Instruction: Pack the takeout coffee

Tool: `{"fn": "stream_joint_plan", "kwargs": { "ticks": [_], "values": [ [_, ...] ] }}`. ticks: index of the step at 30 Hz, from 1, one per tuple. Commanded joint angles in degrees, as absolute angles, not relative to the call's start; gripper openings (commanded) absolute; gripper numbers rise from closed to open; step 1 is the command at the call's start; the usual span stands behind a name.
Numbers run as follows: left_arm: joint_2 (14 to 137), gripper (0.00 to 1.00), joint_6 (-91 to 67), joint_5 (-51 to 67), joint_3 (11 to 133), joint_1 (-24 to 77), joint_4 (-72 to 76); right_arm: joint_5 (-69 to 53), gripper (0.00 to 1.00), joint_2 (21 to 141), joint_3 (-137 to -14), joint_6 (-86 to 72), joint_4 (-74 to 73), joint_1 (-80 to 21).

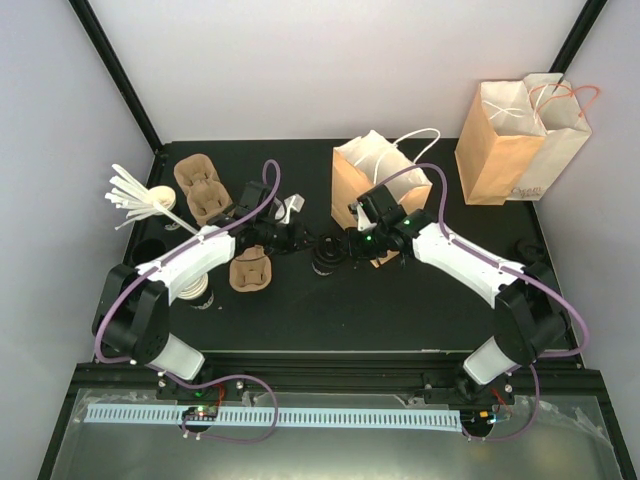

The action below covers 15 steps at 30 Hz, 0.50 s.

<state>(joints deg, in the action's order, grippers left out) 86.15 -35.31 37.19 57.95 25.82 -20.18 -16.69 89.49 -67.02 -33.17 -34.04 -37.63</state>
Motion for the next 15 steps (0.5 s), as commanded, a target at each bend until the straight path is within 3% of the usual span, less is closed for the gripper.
{"fn": "stream_joint_plan", "kwargs": {
  "ticks": [1, 15],
  "values": [
    [87.64, 0.22, -33.27, 37.82, 59.68, 25.47, -21.32, -16.63, 0.24, 87.86, -66.0, -34.73, -30.92, -37.92],
    [90.18, 0.22, -32.46, 37.81, 59.5, 24.72, -22.01, -16.54, 0.24, 90.33, -66.61, -35.26, -29.28, -37.87]
  ]
}}
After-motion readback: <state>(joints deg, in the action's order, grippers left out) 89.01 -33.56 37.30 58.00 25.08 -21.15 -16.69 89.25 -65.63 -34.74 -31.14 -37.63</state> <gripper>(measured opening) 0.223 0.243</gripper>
